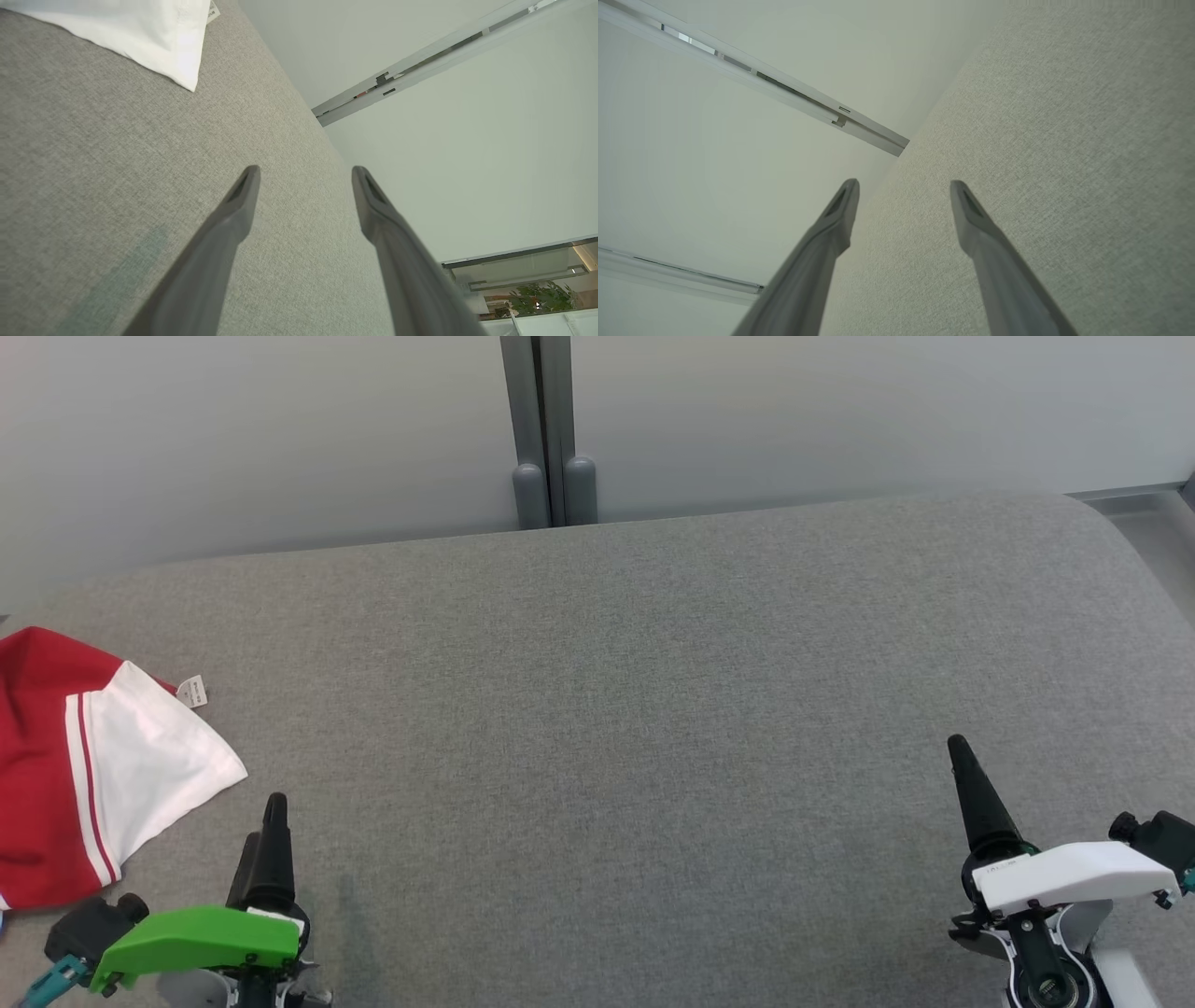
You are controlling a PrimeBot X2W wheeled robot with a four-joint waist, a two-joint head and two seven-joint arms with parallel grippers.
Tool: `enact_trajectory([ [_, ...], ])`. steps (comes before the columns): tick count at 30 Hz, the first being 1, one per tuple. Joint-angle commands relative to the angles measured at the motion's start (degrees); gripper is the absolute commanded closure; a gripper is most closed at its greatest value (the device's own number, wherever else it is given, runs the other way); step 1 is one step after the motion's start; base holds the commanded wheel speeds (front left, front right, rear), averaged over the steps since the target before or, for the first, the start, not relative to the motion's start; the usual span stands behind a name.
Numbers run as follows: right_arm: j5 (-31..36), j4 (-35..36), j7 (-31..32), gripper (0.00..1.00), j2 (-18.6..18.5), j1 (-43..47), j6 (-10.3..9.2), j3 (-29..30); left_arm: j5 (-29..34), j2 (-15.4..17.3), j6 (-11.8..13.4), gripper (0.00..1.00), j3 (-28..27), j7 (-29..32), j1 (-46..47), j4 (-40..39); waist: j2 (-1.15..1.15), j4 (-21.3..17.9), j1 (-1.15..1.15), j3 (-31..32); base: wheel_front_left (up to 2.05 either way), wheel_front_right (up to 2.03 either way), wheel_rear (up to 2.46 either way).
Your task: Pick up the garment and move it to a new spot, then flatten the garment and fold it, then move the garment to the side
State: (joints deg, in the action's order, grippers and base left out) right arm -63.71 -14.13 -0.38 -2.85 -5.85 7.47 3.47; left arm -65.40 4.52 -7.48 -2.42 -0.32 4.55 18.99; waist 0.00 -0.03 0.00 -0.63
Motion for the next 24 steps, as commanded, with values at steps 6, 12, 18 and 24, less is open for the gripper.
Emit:
enact_trajectory([
  [6,8.9,1.4,-1.8,0.00,-0.7,-1.5,0.02,-0.7,9.8,1.5,1.1,0.00,1.5,-1.8,2.1,-0.4,0.00,0.1,0.00,-0.2,0.00,0.00,0.00],
  [12,15.5,0.8,-3.0,0.00,-0.4,-1.9,0.02,-1.6,16.0,2.2,2.4,0.00,3.3,-3.0,2.1,0.8,0.00,0.1,0.00,-0.3,0.00,0.00,0.00],
  [18,20.7,0.7,-4.1,0.00,-0.2,-2.3,0.02,-2.2,21.0,3.3,3.2,0.00,5.2,-4.2,2.1,0.3,0.00,0.0,0.00,-0.4,0.00,0.00,0.00],
  [24,25.9,1.3,-5.2,0.00,0.1,-2.0,0.02,-2.0,24.6,3.4,3.9,0.00,6.0,-5.2,2.0,0.6,0.00,-0.1,0.00,-0.4,0.00,0.00,0.00],
])
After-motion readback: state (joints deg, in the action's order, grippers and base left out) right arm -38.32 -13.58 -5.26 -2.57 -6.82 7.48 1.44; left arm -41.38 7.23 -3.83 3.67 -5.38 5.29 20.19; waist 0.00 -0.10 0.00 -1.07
